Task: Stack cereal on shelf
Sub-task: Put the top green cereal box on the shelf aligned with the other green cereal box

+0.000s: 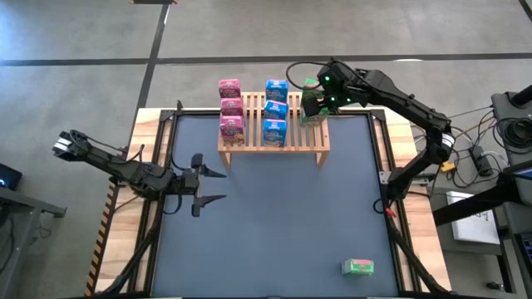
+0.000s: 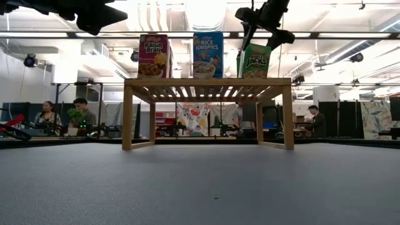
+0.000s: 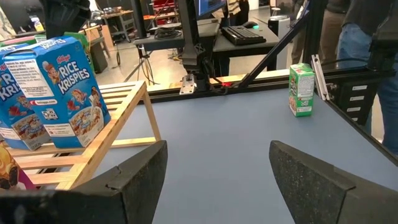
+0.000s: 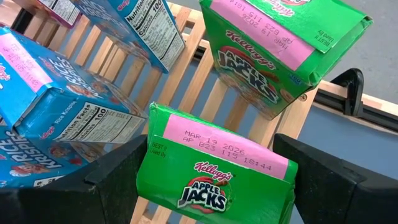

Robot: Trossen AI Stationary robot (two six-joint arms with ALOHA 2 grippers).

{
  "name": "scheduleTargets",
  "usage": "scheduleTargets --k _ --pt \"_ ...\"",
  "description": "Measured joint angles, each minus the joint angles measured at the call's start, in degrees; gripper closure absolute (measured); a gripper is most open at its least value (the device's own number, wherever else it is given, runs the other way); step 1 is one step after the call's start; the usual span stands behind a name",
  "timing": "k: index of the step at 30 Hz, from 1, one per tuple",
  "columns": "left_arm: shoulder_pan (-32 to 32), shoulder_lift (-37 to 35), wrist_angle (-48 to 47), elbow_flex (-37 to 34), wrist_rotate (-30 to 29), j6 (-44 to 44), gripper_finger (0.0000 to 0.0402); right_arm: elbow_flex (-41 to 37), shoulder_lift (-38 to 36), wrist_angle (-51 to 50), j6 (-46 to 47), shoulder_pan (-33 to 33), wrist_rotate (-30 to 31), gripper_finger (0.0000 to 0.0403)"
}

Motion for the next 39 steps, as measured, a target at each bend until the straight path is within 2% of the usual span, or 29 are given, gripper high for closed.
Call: scheduleTargets --k 15,25,39 --pt "0.0 0.0 0.0 0.0 0.02 0.0 0.0136 -0.09 0.45 1.29 0.44 0.02 -0.62 0.008" --pt "0.0 0.0 -0.24 0.0 0.02 0.02 0.0136 -0.17 1.05 0.83 0.39 0.02 -0.81 0.0034" --pt "0.0 0.0 -0.42 0.0 0.04 0.0 0.0136 -0.17 0.48 0.59 -2.5 0.02 -0.22 0.0032"
